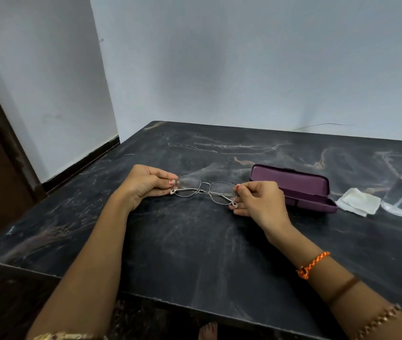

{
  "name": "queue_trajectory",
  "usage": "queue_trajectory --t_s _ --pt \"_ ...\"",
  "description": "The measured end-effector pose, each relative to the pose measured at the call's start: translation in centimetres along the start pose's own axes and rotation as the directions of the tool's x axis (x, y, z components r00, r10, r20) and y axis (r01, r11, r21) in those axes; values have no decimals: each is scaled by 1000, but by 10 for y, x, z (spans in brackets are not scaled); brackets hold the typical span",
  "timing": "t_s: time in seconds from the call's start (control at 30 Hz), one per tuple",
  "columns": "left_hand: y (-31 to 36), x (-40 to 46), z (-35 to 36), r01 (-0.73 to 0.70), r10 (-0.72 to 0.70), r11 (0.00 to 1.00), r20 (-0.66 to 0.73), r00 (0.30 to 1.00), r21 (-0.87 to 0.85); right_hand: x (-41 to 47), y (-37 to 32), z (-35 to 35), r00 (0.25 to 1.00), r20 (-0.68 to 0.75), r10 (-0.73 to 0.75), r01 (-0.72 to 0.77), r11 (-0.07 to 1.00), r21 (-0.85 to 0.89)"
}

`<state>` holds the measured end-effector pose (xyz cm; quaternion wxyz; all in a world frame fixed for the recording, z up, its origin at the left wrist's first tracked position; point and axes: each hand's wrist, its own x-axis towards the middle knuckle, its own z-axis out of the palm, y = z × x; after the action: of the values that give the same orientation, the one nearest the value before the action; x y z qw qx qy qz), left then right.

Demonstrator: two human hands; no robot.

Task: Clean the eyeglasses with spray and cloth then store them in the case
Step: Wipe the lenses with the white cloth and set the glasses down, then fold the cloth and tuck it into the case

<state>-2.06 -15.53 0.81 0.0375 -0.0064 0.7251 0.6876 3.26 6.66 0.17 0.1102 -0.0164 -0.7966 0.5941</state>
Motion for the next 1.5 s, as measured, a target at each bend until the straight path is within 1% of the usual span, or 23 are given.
queue_trajectory --t_s 0.13,0.2,0.4,0.57,0.67,0.77,0.93,1.0,1.07,1.1,1.13,1.17,1.23,1.27,1.3,1.33,1.37,1.43,1.5 --pt "-2 -1 1 -37 36 998 11 999 59 4 2 -5 996 -29 -85 80 987 -139" --pt "-3 -1 1 -52 51 995 15 999 80 5 2 -8 993 -40 -107 98 980 -174" --pt "-3 0 1 -102 102 986 11 995 133 2 2 -14 989 -28 -148 139 969 -203" --pt "0 -1 2 -107 107 978 10 994 177 1 1 -16 986 -32 -162 151 961 -231" --pt "2 -2 3 -121 119 968 23 993 219 -1 -1 -16 980 -44 -194 175 946 -271" --pt "2 -1 4 -119 116 967 26 993 223 -4 -3 -16 973 -39 -226 204 931 -302" --pt "0 -2 3 -126 127 969 10 992 213 -11 -5 -20 956 -7 -293 261 862 -434" --pt "-1 -4 4 -131 137 965 -13 990 229 -14 -7 -24 950 19 -311 284 840 -462" --pt "-1 -6 5 -148 171 953 -65 983 262 -19 -9 -28 938 44 -343 319 809 -493" --pt "-2 -6 6 -177 216 943 -113 970 281 -21 -10 -32 927 47 -372 343 790 -509" --pt "-2 -7 8 -229 287 928 -172 942 295 -23 -12 -37 912 39 -409 369 775 -514" --pt "-2 -7 10 -296 374 905 -241 895 306 -24 -14 -44 893 18 -450 397 769 -501" --pt "1 -11 18 -429 526 847 -380 761 314 -25 -18 -59 845 -42 -534 463 768 -442" --pt "2 -13 23 -484 575 818 -436 692 312 -25 -20 -68 816 -75 -573 495 760 -422" --pt "5 -15 31 -525 604 795 -477 638 305 -25 -22 -77 785 -106 -610 521 743 -420" --pt "9 -17 39 -555 619 779 -501 604 293 -22 -23 -87 753 -135 -644 541 723 -431" --pt "13 -20 49 -577 626 768 -514 586 278 -18 -23 -95 722 -167 -671 552 705 -446" --pt "21 -22 76 -614 624 756 -532 573 225 -6 -24 -111 672 -254 -695 535 694 -482" --pt "25 -21 114 -628 574 769 -564 594 122 7 -21 -125 641 -326 -695 491 698 -521"
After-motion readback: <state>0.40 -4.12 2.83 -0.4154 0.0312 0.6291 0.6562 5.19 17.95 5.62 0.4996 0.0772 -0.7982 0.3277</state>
